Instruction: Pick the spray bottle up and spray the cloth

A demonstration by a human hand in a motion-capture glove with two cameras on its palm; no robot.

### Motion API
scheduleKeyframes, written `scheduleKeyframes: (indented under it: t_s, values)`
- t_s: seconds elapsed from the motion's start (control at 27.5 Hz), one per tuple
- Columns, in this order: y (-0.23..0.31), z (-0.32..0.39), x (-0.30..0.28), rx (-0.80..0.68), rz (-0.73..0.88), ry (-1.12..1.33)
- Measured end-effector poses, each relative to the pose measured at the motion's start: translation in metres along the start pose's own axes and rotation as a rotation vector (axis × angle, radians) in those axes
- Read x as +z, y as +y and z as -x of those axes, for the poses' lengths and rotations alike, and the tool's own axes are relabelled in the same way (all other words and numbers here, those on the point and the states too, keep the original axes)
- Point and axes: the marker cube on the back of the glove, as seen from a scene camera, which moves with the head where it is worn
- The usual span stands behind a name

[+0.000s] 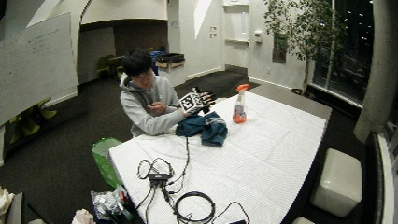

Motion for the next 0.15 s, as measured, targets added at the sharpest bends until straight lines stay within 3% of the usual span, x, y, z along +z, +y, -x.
scheduleKeyframes:
  t_s: [0.15]
  values:
    - [0.001,0.0051,0.0002,-0.013,-0.005,-0.001]
